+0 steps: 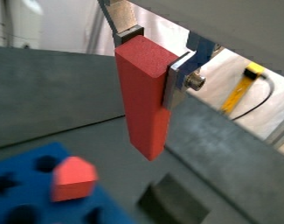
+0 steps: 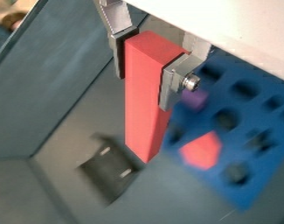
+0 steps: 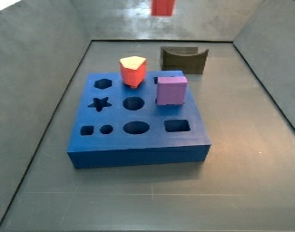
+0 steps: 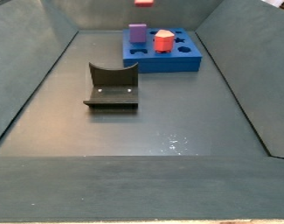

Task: Pick up the rectangle object. Move up. Place the rectangle object on the fixture. Regrasp the rectangle object. Move to above the board. Insert the rectangle object.
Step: Move to above the board.

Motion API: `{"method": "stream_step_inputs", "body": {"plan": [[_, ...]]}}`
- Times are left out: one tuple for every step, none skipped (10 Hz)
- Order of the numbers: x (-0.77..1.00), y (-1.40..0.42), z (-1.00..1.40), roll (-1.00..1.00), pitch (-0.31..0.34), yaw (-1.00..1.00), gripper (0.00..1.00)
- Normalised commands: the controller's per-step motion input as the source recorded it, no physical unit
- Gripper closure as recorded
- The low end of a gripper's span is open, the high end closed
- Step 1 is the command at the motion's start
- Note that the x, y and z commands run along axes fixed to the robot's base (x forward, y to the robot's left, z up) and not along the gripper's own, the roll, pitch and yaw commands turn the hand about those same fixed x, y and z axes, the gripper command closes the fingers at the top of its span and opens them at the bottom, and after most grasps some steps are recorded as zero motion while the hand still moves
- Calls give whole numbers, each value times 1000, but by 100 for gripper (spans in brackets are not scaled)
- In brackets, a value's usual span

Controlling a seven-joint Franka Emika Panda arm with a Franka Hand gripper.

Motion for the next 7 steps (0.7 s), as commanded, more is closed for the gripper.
{"method": "stream_step_inputs", "body": {"plan": [[-414, -693, 252, -1000, 54, -104, 100], [-313, -481, 182, -1000, 53, -103, 100], [-157, -199, 71, -1000, 54, -89, 100], [-106, -109, 48, -1000, 52, -86, 100], [-71, -23, 17, -976, 38, -68, 100], [-63, -9, 7, -828, 26, -56, 100], [-50, 9, 8, -456, 1, -19, 100]]}}
